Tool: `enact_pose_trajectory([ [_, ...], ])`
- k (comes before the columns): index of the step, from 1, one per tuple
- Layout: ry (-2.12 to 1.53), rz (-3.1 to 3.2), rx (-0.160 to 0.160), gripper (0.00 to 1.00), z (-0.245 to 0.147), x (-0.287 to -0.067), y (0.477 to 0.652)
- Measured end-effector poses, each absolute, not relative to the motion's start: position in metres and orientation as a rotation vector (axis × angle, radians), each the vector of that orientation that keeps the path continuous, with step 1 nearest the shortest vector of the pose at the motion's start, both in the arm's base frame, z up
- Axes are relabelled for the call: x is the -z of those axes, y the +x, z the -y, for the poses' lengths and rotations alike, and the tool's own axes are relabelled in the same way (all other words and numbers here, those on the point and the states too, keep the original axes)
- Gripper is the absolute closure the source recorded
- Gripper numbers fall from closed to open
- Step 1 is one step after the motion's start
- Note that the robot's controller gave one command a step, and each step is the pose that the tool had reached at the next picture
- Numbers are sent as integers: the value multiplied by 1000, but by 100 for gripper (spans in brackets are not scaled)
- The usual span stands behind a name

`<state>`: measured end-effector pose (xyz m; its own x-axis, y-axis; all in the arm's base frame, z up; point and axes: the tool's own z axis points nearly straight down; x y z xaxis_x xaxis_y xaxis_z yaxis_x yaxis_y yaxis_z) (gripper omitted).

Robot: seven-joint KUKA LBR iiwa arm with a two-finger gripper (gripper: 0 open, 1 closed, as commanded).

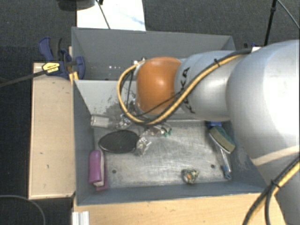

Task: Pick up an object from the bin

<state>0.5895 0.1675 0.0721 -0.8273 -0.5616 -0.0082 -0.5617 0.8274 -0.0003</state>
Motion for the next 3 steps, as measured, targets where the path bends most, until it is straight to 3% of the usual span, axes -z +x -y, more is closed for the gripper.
enact_pose_trajectory([
  [1, -911, -2994, 0, 100, -165, -73, 591],
  [2, -953, -2982, 0, 100, -163, -202, 574],
  [3, -955, -2989, -1, 0, -163, -197, 573],
])
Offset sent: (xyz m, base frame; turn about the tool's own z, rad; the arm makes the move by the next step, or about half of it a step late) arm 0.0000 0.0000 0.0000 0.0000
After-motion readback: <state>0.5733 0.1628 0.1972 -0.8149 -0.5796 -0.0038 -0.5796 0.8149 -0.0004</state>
